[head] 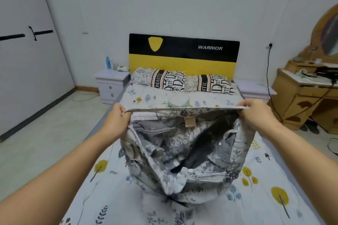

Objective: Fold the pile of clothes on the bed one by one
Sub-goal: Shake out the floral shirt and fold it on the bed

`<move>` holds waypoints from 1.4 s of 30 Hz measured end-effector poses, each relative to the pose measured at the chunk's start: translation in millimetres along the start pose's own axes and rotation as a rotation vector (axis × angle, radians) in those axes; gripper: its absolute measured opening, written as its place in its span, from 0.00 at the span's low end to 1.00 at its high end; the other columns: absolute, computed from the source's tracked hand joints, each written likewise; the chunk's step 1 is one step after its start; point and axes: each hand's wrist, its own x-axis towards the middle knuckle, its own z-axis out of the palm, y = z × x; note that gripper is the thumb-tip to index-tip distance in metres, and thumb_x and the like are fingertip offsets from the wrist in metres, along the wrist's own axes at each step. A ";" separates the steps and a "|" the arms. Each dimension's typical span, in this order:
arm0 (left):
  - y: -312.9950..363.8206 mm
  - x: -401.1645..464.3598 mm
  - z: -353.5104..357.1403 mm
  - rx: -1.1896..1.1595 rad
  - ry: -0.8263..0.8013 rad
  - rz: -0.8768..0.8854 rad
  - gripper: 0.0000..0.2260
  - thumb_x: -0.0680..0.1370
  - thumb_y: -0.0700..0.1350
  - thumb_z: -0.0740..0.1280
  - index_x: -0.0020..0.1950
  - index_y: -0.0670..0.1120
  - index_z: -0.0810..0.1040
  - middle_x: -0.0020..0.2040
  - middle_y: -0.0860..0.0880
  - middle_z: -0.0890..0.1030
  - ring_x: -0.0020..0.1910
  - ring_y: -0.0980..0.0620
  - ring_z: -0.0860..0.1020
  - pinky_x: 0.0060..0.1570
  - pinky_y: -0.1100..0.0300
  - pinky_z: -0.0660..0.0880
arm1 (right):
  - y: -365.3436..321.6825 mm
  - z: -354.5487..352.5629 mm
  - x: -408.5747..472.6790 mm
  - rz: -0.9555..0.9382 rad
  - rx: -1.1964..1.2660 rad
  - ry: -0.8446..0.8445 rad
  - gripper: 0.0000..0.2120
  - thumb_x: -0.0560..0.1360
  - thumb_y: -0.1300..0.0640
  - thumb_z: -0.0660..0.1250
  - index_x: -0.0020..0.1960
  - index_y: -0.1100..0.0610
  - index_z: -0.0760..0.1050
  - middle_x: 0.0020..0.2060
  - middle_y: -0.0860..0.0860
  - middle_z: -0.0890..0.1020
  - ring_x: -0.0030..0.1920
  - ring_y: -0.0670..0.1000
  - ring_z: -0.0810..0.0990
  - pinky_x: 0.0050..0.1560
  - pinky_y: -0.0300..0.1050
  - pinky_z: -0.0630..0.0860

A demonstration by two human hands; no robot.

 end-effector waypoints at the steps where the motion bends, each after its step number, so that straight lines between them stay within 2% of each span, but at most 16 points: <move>1: 5.2 1.5 -2.6 0.003 -0.023 0.010 0.07 0.79 0.44 0.60 0.44 0.44 0.64 0.35 0.47 0.70 0.33 0.50 0.67 0.32 0.56 0.61 | 4.4 1.1 -1.0 -0.005 -0.091 -0.020 0.10 0.75 0.67 0.61 0.45 0.57 0.80 0.42 0.59 0.81 0.41 0.57 0.78 0.37 0.42 0.69; 4: 16.6 2.4 -17.4 -0.066 -0.205 -0.021 0.16 0.71 0.46 0.68 0.51 0.43 0.64 0.40 0.46 0.70 0.37 0.50 0.68 0.35 0.56 0.64 | 21.0 4.2 -4.9 0.045 -0.282 -0.139 0.13 0.76 0.67 0.58 0.57 0.57 0.75 0.38 0.58 0.80 0.26 0.55 0.80 0.22 0.40 0.73; 6: 20.1 -0.6 -29.8 -0.094 -0.461 -0.025 0.23 0.64 0.44 0.66 0.55 0.43 0.62 0.44 0.42 0.70 0.43 0.48 0.70 0.41 0.54 0.68 | 32.2 8.0 -8.9 0.072 -0.307 -0.248 0.17 0.77 0.67 0.56 0.62 0.55 0.72 0.28 0.57 0.79 0.18 0.50 0.75 0.18 0.36 0.69; 9: 11.1 0.3 -37.4 0.063 -0.702 0.071 0.27 0.65 0.35 0.66 0.61 0.45 0.62 0.55 0.39 0.73 0.55 0.44 0.74 0.55 0.49 0.73 | 44.7 5.8 -13.1 0.216 0.066 -0.367 0.11 0.79 0.64 0.57 0.56 0.60 0.76 0.20 0.55 0.76 0.16 0.50 0.71 0.18 0.35 0.65; 12: 0.3 8.4 -32.2 0.165 -0.545 0.180 0.20 0.71 0.30 0.68 0.59 0.41 0.68 0.54 0.38 0.75 0.56 0.40 0.74 0.57 0.45 0.72 | 50.9 -3.5 -19.8 0.340 0.427 -0.490 0.04 0.76 0.66 0.64 0.49 0.63 0.76 0.30 0.60 0.83 0.28 0.54 0.82 0.27 0.40 0.78; 14: -0.6 11.2 -29.5 0.049 -0.425 0.173 0.10 0.73 0.32 0.68 0.53 0.39 0.73 0.52 0.37 0.78 0.53 0.39 0.77 0.55 0.45 0.73 | 55.7 -9.5 -24.6 0.302 0.511 -0.608 0.08 0.72 0.70 0.68 0.50 0.65 0.76 0.41 0.61 0.85 0.42 0.54 0.85 0.39 0.42 0.82; 16: 1.1 15.2 -27.6 -0.036 -0.291 0.163 0.04 0.75 0.33 0.67 0.47 0.40 0.76 0.47 0.38 0.80 0.47 0.42 0.78 0.50 0.48 0.74 | 58.3 -12.4 -29.6 0.207 0.453 -0.665 0.13 0.69 0.75 0.68 0.52 0.66 0.76 0.43 0.57 0.85 0.45 0.50 0.84 0.44 0.39 0.81; 18: 7.3 20.3 -25.1 -0.043 -0.185 0.177 0.02 0.76 0.34 0.66 0.46 0.39 0.76 0.43 0.38 0.79 0.44 0.45 0.76 0.46 0.49 0.74 | 53.5 -11.4 -35.1 0.085 0.275 -0.535 0.07 0.70 0.72 0.69 0.47 0.65 0.77 0.31 0.50 0.83 0.33 0.43 0.81 0.33 0.33 0.76; 20: 17.3 24.0 -22.0 -0.162 -0.182 0.142 0.03 0.77 0.34 0.64 0.49 0.37 0.75 0.41 0.41 0.80 0.39 0.48 0.78 0.42 0.53 0.76 | 45.2 -9.1 -37.0 0.001 0.146 -0.292 0.04 0.72 0.64 0.70 0.41 0.64 0.78 0.27 0.53 0.80 0.28 0.45 0.76 0.29 0.36 0.70; 22: 29.6 24.4 -19.2 -0.346 -0.215 0.061 0.03 0.78 0.36 0.62 0.45 0.40 0.74 0.33 0.48 0.80 0.30 0.55 0.77 0.31 0.63 0.73 | 39.4 -7.9 -33.9 -0.045 0.132 -0.146 0.07 0.74 0.59 0.69 0.43 0.64 0.79 0.35 0.59 0.82 0.35 0.53 0.77 0.37 0.44 0.69; 26: 44.9 31.3 -15.8 -0.450 -0.230 -0.055 0.10 0.78 0.42 0.64 0.48 0.34 0.75 0.41 0.38 0.79 0.39 0.45 0.77 0.40 0.53 0.71 | 29.4 -15.8 -35.1 0.086 0.485 -0.080 0.10 0.77 0.58 0.65 0.51 0.66 0.77 0.45 0.60 0.82 0.47 0.58 0.80 0.47 0.50 0.75; 28: 54.2 33.7 -17.6 -0.309 -0.200 0.030 0.10 0.78 0.44 0.64 0.44 0.37 0.76 0.36 0.42 0.77 0.32 0.48 0.73 0.32 0.58 0.67 | 23.1 -21.7 -38.8 0.090 0.540 0.008 0.11 0.77 0.58 0.65 0.49 0.68 0.77 0.41 0.61 0.82 0.41 0.57 0.80 0.43 0.47 0.74; 33: 93.6 50.0 -48.5 -0.044 -0.038 0.236 0.15 0.78 0.46 0.63 0.32 0.45 0.73 0.30 0.48 0.74 0.31 0.50 0.70 0.31 0.59 0.64 | -7.3 -54.6 -41.7 -0.080 0.362 0.243 0.12 0.76 0.56 0.66 0.43 0.66 0.77 0.41 0.62 0.83 0.38 0.56 0.78 0.38 0.46 0.71; 35: 118.8 57.5 -68.4 -0.060 0.006 0.288 0.15 0.78 0.47 0.63 0.32 0.48 0.73 0.32 0.51 0.75 0.32 0.54 0.70 0.31 0.60 0.67 | -27.5 -76.6 -40.4 -0.142 0.318 0.310 0.14 0.76 0.54 0.65 0.43 0.66 0.77 0.40 0.62 0.82 0.40 0.59 0.80 0.41 0.51 0.74; 39: 174.3 66.1 -114.4 -0.174 0.075 0.403 0.14 0.79 0.46 0.62 0.34 0.46 0.73 0.33 0.48 0.76 0.26 0.57 0.72 0.27 0.67 0.70 | -75.3 -126.7 -45.0 -0.220 0.437 0.396 0.12 0.76 0.53 0.64 0.41 0.61 0.78 0.34 0.52 0.82 0.35 0.51 0.80 0.39 0.48 0.75; 42: 210.4 66.8 -147.6 -0.279 0.081 0.472 0.14 0.79 0.47 0.62 0.34 0.45 0.73 0.24 0.54 0.77 0.20 0.65 0.72 0.29 0.66 0.71 | -107.8 -166.1 -51.9 -0.251 0.576 0.431 0.11 0.76 0.53 0.65 0.37 0.57 0.76 0.35 0.51 0.83 0.38 0.53 0.82 0.42 0.52 0.79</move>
